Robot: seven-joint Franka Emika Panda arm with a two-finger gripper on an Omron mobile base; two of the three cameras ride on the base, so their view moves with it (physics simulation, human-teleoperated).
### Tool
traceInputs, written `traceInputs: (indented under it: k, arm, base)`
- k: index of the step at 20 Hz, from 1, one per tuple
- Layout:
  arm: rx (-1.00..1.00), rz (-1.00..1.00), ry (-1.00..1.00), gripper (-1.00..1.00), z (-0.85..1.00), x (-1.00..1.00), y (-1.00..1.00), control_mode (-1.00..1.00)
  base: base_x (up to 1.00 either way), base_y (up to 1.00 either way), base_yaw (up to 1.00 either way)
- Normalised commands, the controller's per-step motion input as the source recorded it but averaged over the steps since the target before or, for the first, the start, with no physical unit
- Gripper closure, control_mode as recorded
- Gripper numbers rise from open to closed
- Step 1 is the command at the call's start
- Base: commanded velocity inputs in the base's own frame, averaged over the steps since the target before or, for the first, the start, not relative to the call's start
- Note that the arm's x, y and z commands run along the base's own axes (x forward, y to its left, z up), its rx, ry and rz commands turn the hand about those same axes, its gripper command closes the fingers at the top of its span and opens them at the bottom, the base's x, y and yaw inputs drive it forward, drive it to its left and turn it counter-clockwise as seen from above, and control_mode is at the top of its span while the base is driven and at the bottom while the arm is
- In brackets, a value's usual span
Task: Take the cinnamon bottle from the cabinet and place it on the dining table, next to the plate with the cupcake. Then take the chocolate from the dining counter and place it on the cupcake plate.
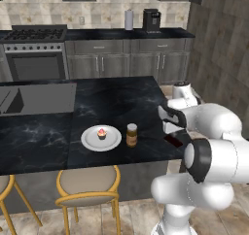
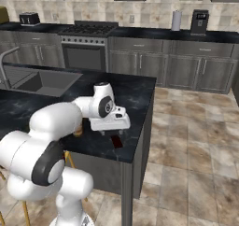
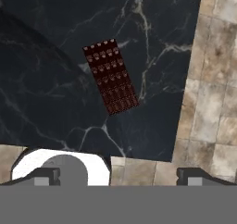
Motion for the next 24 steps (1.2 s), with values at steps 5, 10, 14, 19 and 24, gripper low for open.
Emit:
traceInputs:
  k: [5,10,14,19,24]
  arm:
    - [0.01,0.18,0.12,-1.00,-0.48,0.42,0.00,-1.00]
    - [0.07,0.21,0.07,-1.00,-0.44,0.33,-0.08,-1.00]
    - [0.06,0.20,0.01,-1.00,-0.43,0.04,0.00,-1.00]
    - [0.02,0.09,0.00,-1.00,-0.35,0.00,0.04,-1.00]
    - [0.02,0.00,0.00,-1.00,-0.27,0.00,0.00,-1.00]
  base:
    - [0.00,0.00,0.00]
    - [0.00,0.00,0.00]
    - [0.00,0.00,0.00]
    - [0.00,0.00,0.00]
    - [0.00,0.00,0.00]
